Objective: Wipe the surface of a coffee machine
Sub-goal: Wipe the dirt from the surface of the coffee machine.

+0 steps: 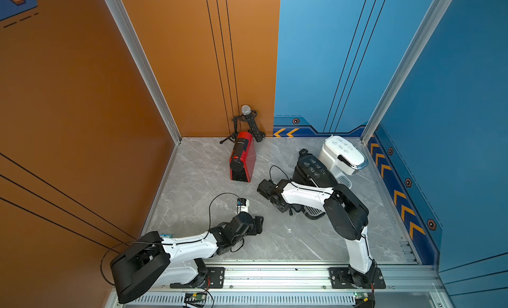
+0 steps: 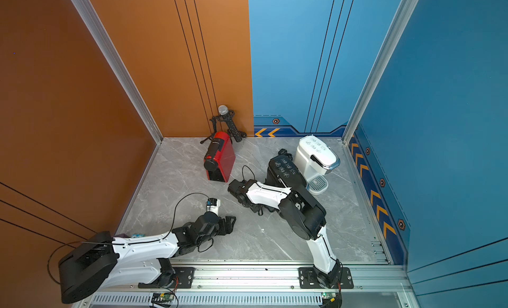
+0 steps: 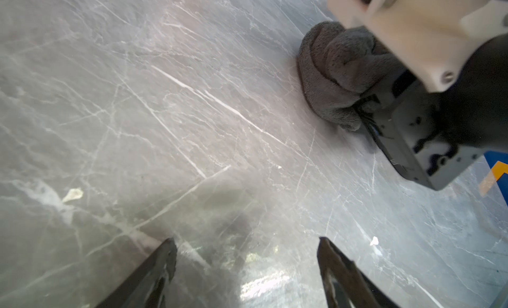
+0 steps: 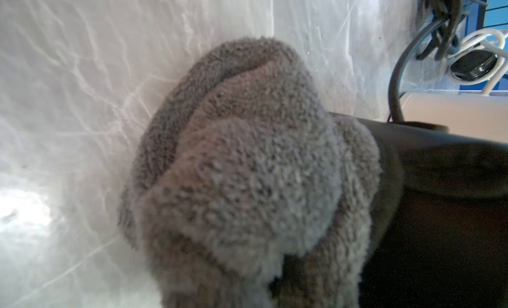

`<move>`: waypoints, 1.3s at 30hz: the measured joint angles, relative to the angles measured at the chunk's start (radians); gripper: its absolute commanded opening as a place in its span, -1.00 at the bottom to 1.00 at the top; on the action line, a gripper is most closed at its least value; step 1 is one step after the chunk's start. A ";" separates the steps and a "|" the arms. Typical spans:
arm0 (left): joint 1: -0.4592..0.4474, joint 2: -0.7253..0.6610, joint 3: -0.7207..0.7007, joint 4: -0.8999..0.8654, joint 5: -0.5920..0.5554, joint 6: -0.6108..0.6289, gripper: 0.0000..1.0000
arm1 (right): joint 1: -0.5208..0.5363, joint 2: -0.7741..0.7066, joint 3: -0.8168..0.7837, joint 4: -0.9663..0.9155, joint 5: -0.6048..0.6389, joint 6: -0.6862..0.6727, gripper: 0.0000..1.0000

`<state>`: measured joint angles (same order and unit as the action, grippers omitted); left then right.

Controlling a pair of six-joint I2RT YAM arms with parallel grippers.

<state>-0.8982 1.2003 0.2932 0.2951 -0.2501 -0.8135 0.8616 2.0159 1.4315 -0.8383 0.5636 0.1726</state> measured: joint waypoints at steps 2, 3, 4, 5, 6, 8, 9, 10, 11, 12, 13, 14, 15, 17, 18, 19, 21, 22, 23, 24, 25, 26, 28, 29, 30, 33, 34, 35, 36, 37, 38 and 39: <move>0.001 0.012 0.000 0.000 0.001 0.000 0.63 | -0.006 -0.051 0.022 -0.034 0.002 0.000 -0.84; 0.001 0.020 0.000 0.000 0.004 0.000 0.63 | -0.008 -0.077 0.041 -0.046 0.009 0.000 -0.83; 0.001 0.027 0.000 0.000 0.005 0.000 0.63 | -0.010 -0.107 0.065 -0.059 0.019 0.000 -0.82; 0.001 0.034 0.000 0.000 0.007 0.000 0.63 | -0.011 -0.140 0.090 -0.068 0.031 0.000 -0.82; 0.001 0.039 0.001 0.000 0.007 0.001 0.63 | -0.013 -0.169 0.111 -0.074 0.042 0.000 -0.82; 0.001 0.042 0.008 0.000 0.008 0.000 0.64 | -0.019 -0.235 0.149 -0.079 0.063 -0.001 -0.81; 0.001 0.043 0.010 0.000 0.008 0.000 0.64 | -0.022 -0.256 0.156 -0.079 0.070 -0.001 -0.81; 0.001 0.044 0.011 0.000 0.008 0.000 0.64 | -0.026 -0.278 0.158 -0.079 0.071 0.000 -0.81; 0.001 0.044 0.011 0.000 0.008 0.000 0.64 | -0.032 -0.290 0.157 -0.081 0.071 0.000 -0.81; 0.001 0.044 0.011 0.000 0.008 0.000 0.64 | -0.037 -0.294 0.153 -0.081 0.070 0.000 -0.81; 0.001 0.044 0.011 0.000 0.008 0.000 0.64 | -0.041 -0.293 0.141 -0.076 0.071 0.001 -0.81; 0.001 0.044 0.011 0.000 0.008 0.000 0.64 | -0.044 -0.287 0.117 -0.064 0.071 0.002 -0.81; 0.001 0.044 0.011 0.000 0.008 0.000 0.64 | -0.045 -0.281 0.098 -0.054 0.071 0.004 -0.81; 0.001 0.044 0.011 0.000 0.008 0.000 0.64 | -0.045 -0.247 0.043 -0.039 0.066 0.011 -0.81; 0.001 0.044 0.011 0.000 0.008 0.000 0.64 | -0.045 -0.220 0.022 -0.034 0.060 0.013 -0.81; 0.001 0.044 0.011 0.000 0.008 0.000 0.64 | -0.045 -0.192 0.006 -0.032 0.053 0.016 -0.81; 0.001 0.044 0.011 0.000 0.008 0.001 0.64 | -0.044 -0.130 -0.016 -0.032 0.033 0.021 -0.81; 0.001 0.044 0.011 0.000 0.008 0.001 0.64 | -0.044 -0.097 -0.025 -0.033 0.019 0.026 -0.81; 0.001 0.043 0.011 0.000 0.007 0.001 0.64 | -0.044 -0.070 -0.028 -0.034 0.008 0.029 -0.82; 0.001 0.043 0.011 0.000 0.008 0.001 0.64 | -0.043 -0.051 -0.028 -0.034 0.007 0.031 -0.81; 0.001 0.043 0.011 0.000 0.007 0.001 0.64 | -0.043 -0.036 -0.028 -0.035 0.005 0.034 -0.81; 0.001 0.042 0.011 0.000 0.008 0.001 0.64 | -0.043 -0.029 -0.028 -0.036 0.003 0.036 -0.81; 0.001 0.037 0.011 0.000 0.007 0.001 0.64 | -0.042 -0.028 -0.020 -0.047 0.000 0.038 -0.81; 0.001 0.031 0.011 0.000 0.007 0.001 0.64 | -0.042 -0.028 -0.008 -0.056 -0.001 0.039 -0.81; 0.001 0.025 0.011 0.000 0.007 0.000 0.64 | -0.043 -0.028 0.005 -0.065 0.000 0.039 -0.81; 0.001 0.007 0.009 0.000 0.007 0.000 0.64 | -0.043 -0.038 0.061 -0.099 0.017 0.038 -0.80; 0.001 0.003 0.008 0.000 0.007 0.000 0.64 | -0.043 -0.052 0.082 -0.112 0.026 0.037 -0.80; 0.001 0.002 0.008 0.000 0.007 0.000 0.64 | -0.043 -0.068 0.103 -0.127 0.037 0.037 -0.80; 0.001 0.002 0.008 0.000 0.007 0.001 0.64 | -0.044 -0.086 0.124 -0.140 0.047 0.035 -0.80; 0.001 0.002 0.008 0.000 0.007 0.001 0.64 | -0.045 -0.108 0.149 -0.154 0.058 0.034 -0.80; 0.001 0.002 0.008 0.000 0.007 0.001 0.64 | -0.047 -0.138 0.177 -0.167 0.072 0.034 -0.80; 0.002 0.002 0.008 0.000 0.006 0.001 0.63 | -0.049 -0.163 0.196 -0.175 0.083 0.033 -0.80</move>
<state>-0.8963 1.2022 0.3008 0.2947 -0.2436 -0.8124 0.8127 1.8534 1.6279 -1.0134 0.6464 0.2054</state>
